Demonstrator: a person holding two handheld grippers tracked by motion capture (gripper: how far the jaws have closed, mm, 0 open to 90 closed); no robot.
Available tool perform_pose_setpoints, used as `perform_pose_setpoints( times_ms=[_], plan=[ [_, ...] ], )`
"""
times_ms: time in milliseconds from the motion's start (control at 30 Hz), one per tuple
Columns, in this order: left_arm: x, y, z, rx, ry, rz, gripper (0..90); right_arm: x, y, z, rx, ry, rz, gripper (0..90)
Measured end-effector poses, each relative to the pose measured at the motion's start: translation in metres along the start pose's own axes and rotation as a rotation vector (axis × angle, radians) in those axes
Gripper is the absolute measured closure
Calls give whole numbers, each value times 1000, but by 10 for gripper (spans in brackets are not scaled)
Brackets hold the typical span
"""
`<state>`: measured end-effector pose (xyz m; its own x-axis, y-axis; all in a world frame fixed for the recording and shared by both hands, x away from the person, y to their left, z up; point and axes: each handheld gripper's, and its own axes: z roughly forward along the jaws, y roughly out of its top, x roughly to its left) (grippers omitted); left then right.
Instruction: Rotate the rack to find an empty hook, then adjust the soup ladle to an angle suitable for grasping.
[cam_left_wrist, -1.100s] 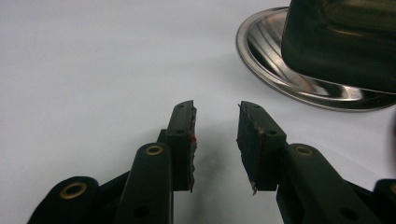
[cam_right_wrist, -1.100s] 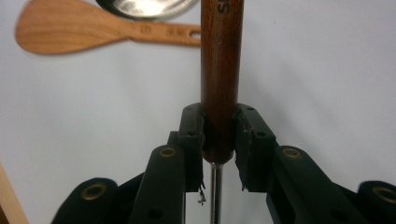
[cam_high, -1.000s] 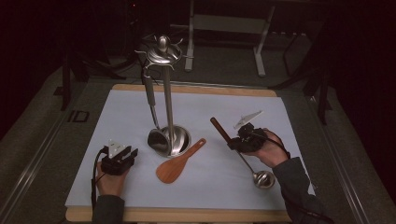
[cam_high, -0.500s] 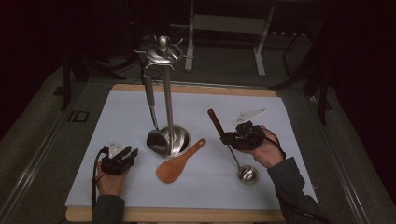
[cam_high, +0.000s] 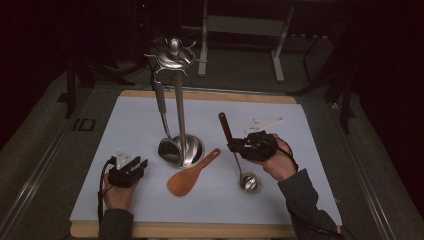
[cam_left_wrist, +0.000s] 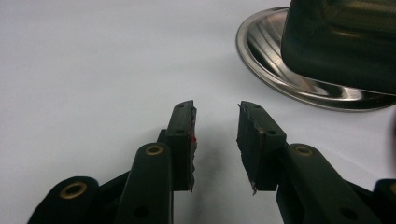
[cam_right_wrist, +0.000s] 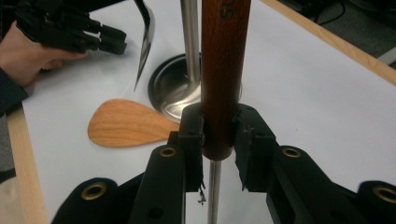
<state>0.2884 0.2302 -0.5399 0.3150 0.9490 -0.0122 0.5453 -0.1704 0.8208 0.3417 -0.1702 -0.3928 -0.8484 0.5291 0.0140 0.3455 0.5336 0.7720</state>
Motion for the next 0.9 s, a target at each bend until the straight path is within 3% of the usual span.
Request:
perform_pose_setpoints(
  times_ms=[233,567,900],
  plan=[
    [0,0,0,1,-1,-2,669,7,5,1,-34,10,-11,740],
    [0,0,0,2,0,3,669,18,21,-1,-149,9,-21,739],
    [0,0,0,1,0,4,669,24,34,1,-201,16,-28,739]
  ],
)
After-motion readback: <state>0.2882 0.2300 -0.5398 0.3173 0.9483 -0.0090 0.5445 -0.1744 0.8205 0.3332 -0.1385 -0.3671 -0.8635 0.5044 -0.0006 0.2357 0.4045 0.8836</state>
